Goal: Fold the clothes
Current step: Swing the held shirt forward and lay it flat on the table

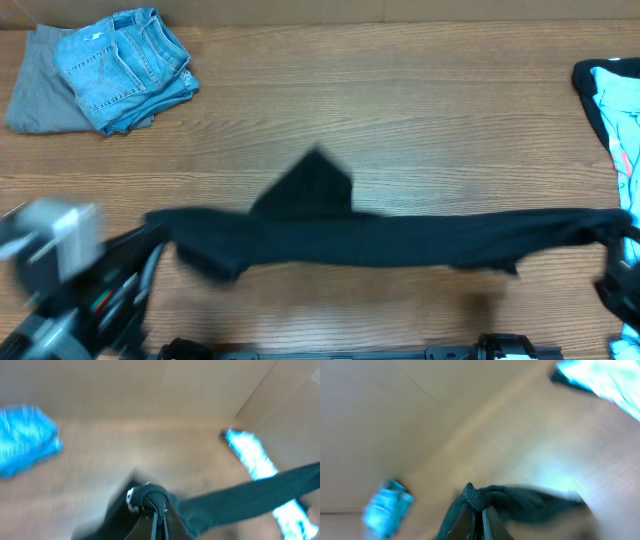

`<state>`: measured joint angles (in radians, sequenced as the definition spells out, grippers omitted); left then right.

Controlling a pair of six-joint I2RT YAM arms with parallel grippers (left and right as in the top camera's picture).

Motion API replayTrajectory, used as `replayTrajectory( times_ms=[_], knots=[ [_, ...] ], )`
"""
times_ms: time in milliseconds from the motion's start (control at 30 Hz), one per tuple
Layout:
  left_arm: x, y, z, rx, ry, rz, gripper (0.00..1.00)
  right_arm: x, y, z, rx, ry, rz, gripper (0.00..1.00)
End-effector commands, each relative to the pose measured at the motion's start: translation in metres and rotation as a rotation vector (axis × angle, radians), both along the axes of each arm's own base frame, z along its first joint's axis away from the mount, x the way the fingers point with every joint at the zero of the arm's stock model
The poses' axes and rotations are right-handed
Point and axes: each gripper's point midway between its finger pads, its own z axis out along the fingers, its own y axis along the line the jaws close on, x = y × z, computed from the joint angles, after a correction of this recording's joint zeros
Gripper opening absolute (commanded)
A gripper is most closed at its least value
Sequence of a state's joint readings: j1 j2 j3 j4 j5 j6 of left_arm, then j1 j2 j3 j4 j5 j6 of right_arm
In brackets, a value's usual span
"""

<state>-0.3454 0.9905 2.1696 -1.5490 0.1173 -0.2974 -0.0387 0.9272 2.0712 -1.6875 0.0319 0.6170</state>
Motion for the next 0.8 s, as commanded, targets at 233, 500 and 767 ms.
replayTrajectory(
  times_ms=[233,500,767],
  knots=[
    [0.031,0.029,0.073,0.008,-0.276,0.203,0.04,0.007,0.001,0.079,-0.022,-0.28,0.01,0.04],
    [0.173,0.018,0.008,0.244,-0.015,0.382,0.04,0.133,-0.004,0.028,-0.009,-0.011,0.013,0.04],
    [0.328,-0.02,-0.116,0.447,0.213,0.392,0.04,0.278,-0.01,-0.09,0.005,0.315,0.014,0.04]
  ],
)
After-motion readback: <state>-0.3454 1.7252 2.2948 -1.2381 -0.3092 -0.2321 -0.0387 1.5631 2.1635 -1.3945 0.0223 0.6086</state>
